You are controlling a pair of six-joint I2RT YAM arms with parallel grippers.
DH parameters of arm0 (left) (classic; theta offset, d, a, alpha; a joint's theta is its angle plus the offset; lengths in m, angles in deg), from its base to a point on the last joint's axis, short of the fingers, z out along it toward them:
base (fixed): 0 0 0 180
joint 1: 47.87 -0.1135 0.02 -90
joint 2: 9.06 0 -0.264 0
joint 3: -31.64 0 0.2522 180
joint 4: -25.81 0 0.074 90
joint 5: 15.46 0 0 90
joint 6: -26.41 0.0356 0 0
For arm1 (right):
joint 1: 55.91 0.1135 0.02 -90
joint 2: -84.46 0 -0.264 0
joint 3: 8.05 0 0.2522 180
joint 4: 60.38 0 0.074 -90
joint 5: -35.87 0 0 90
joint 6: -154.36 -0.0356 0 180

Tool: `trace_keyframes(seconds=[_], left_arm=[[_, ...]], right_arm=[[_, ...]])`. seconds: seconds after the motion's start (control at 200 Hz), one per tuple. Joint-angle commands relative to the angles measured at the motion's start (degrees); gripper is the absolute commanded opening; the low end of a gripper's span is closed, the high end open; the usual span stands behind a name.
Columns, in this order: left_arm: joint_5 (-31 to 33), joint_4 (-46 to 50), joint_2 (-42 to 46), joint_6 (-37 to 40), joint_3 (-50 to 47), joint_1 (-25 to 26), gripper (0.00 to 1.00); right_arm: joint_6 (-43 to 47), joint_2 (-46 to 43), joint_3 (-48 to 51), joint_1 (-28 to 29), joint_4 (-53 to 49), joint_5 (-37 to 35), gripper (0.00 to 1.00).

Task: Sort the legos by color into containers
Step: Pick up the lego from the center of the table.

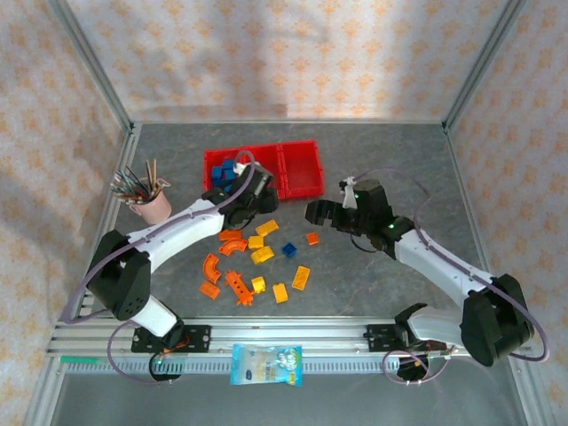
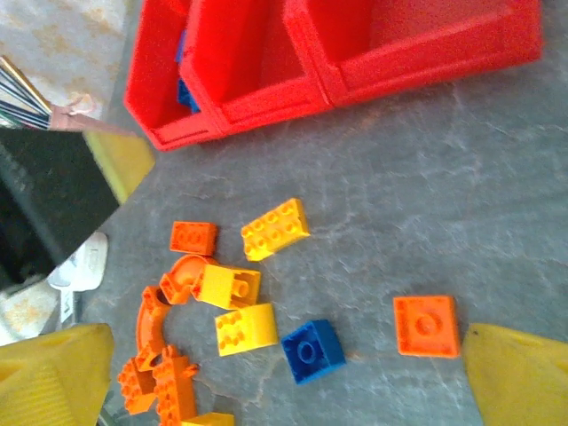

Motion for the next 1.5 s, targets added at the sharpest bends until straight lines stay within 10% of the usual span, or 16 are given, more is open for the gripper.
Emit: trace_keyframes(seconds=[0.0,0.475,1.492], left_arm=[[-0.5,0.7,2.1,-5.8,-2.4,3.8,0.61],[-1.8,-2.7,-6.9,-15.6,-5.2,14.3,0.67],[0.5,-4.1,-18.0,-15.5,-1.2,14.9,0.56]], right_arm=[[0.8,-3.2,3.0,-0.3,-4.6,-2.0,1.0],[-2.6,-7.5,11.2,-1.4,-5.5,-4.3,1.0],[-1.9,-6.7,12.9,-4.4,-3.3,-2.8,1.0]])
